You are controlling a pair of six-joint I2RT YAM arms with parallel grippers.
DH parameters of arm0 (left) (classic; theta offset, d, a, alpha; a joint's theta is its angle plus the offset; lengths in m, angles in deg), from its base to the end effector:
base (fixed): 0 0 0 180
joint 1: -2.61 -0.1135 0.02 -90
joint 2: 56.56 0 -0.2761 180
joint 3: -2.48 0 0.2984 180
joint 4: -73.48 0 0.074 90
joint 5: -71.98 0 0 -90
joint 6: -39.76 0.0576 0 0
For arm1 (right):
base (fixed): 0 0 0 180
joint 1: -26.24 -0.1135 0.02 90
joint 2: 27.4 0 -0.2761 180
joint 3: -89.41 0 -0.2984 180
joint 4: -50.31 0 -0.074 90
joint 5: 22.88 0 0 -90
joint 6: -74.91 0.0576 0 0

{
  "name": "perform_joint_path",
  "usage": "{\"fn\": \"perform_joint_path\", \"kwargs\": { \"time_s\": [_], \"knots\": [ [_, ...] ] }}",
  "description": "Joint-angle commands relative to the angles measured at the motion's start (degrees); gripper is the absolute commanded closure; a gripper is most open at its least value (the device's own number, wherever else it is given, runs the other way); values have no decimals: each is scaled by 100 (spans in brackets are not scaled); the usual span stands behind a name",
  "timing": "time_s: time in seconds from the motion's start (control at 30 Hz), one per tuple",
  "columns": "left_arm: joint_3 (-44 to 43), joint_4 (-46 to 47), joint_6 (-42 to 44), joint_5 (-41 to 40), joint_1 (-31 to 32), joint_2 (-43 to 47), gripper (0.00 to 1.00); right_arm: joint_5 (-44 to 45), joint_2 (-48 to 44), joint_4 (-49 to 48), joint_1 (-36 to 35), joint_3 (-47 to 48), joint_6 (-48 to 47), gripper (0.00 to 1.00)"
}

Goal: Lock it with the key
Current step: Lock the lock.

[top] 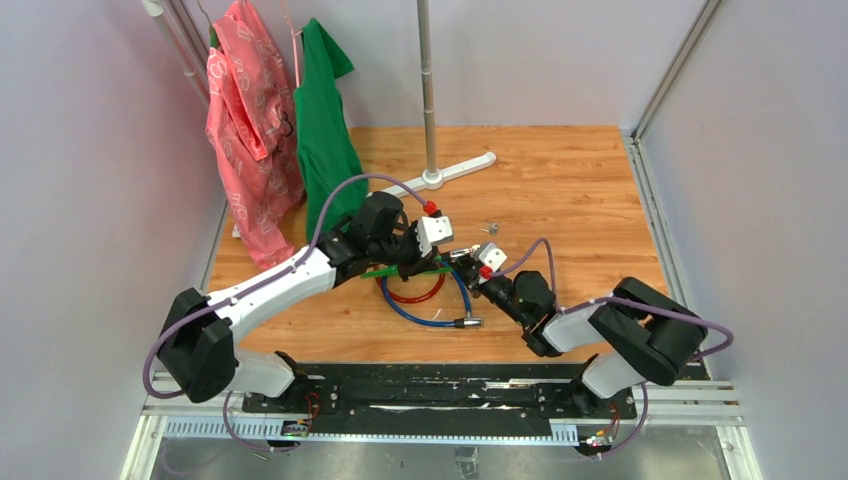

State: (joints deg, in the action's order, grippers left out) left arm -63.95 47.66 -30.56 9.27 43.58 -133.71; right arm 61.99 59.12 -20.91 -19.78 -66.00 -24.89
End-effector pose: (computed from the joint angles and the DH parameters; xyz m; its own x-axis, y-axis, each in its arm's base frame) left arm 0.2487 -0.2510 0.2526 -0.1334 0.5122 -0.8484 0.9619 0.2729 0.0135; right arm 0.1861 0.2002 0.1470 0.2429 0.0076 -0.9700 -0.7475 0.6387 -0.1822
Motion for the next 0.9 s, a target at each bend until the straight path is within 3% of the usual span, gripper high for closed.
{"fn": "perform_joint_path", "kwargs": {
  "time_s": [0.0, 0.2, 0.4, 0.6, 0.77, 0.87],
  "knots": [
    [323, -775, 175, -719, -96, -351, 100, -187, -800, -65, -65, 211, 443, 100],
    [442, -768, 138, -319, -89, -361, 100, -273, -1490, 898, -63, 499, 535, 100],
    [498, -803, 178, -312, -76, -446, 100, -161, -1571, 674, -65, 540, 527, 100],
    [620, -890, 404, -122, 193, -459, 100, 220, -991, 333, -44, 683, 689, 100],
    [629, -1127, 824, 35, 355, -333, 100, 166, -1394, 1086, 26, 955, 667, 100],
    [705, -1193, 656, 326, 115, -476, 100, -165, -1905, 1298, 31, 935, 496, 100]
  ]
}}
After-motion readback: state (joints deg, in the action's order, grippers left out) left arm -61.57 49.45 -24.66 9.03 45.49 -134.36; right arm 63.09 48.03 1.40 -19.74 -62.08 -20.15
